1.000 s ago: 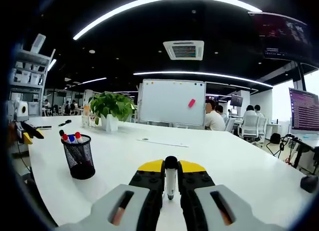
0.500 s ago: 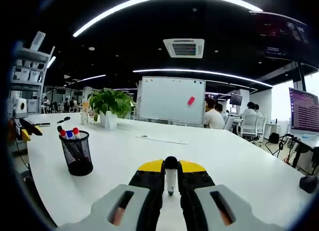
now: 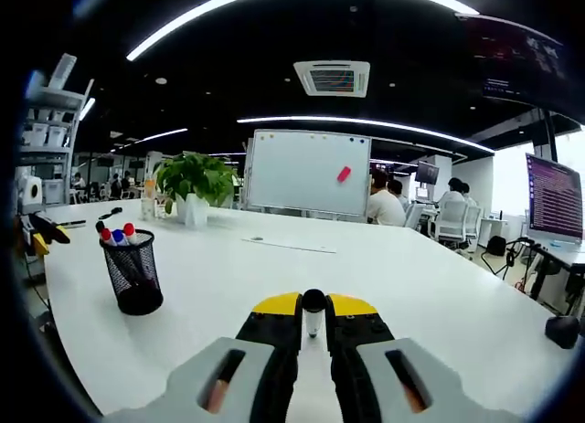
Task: Pick up the whiteboard markers from the pen holder and place them facing the whiteboard neatly
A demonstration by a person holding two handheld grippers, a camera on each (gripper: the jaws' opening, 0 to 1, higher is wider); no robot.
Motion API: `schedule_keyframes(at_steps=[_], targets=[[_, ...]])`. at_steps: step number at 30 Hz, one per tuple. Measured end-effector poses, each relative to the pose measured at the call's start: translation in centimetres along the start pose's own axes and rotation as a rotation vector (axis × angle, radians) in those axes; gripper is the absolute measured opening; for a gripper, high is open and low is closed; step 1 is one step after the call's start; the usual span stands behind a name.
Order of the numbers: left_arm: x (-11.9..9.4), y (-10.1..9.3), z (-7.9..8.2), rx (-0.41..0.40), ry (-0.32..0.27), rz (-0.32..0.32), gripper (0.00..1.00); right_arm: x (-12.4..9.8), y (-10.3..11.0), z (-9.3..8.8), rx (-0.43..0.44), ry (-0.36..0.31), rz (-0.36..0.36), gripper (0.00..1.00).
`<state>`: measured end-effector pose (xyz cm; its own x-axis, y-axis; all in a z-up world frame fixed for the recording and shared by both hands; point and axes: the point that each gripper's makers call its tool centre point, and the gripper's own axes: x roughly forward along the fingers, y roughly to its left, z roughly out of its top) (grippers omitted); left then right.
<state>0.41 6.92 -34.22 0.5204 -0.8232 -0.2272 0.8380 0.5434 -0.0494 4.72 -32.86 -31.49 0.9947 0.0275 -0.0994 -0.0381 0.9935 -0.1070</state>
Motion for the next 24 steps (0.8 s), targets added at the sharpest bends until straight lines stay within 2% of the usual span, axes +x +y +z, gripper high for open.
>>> schedule_keyframes(at_steps=[12,24], targets=[[0.2,0.0,0.0,-0.014,-0.001,0.004,0.46,0.7,-0.4,-0.2,-0.010,0.047,-0.002,0.13],[0.3,-0.1,0.0,-0.014,0.001,-0.002,0.46,1.5,-0.6,-1.5,-0.019,0.121,0.014,0.13]])
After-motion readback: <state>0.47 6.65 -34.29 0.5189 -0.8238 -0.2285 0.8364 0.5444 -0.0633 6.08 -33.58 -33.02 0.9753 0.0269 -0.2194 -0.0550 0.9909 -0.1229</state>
